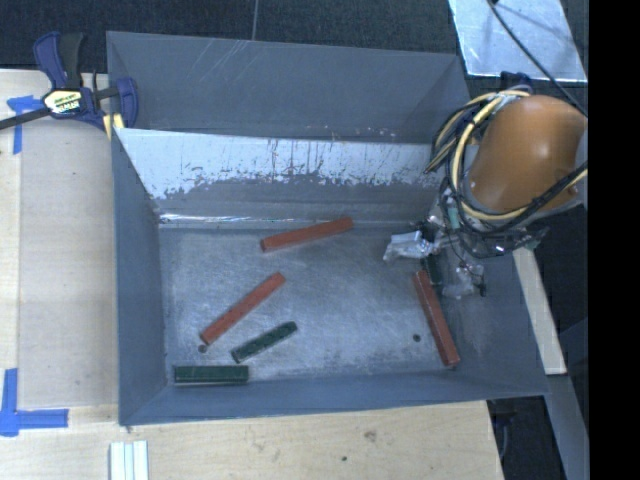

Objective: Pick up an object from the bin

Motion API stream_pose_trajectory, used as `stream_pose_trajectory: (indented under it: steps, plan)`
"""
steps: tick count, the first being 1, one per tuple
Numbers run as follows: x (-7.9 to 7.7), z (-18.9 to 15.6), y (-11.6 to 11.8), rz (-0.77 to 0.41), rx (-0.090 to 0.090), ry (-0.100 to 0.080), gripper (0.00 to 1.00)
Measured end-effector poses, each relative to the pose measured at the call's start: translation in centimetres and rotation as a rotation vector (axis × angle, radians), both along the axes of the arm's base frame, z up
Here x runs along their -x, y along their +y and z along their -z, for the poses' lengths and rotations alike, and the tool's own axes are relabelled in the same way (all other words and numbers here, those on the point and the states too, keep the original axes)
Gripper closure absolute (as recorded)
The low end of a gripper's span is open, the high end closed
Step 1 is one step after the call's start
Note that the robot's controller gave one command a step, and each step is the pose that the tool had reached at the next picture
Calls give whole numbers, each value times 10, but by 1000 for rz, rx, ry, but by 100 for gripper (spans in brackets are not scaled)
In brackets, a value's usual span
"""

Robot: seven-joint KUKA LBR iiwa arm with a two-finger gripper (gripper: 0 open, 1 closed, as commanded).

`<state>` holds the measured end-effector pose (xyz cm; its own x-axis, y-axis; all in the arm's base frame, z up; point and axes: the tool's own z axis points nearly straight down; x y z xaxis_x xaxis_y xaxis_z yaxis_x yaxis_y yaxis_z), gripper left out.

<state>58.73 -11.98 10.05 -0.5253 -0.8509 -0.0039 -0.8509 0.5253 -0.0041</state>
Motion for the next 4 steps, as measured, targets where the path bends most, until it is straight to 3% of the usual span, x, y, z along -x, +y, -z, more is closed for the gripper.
stream_pose_trajectory:
  steps: [1, 2, 3, 4]
  plan:
    - [-15, 1, -24, -554, -7, 3, 0]
    - [-9, 27, -12, -790, -3, -5, 0]
    - [17, 26, -7, -717, 9, -10, 0]
    - [18, 27, -3, -718, 0, -6, 100]
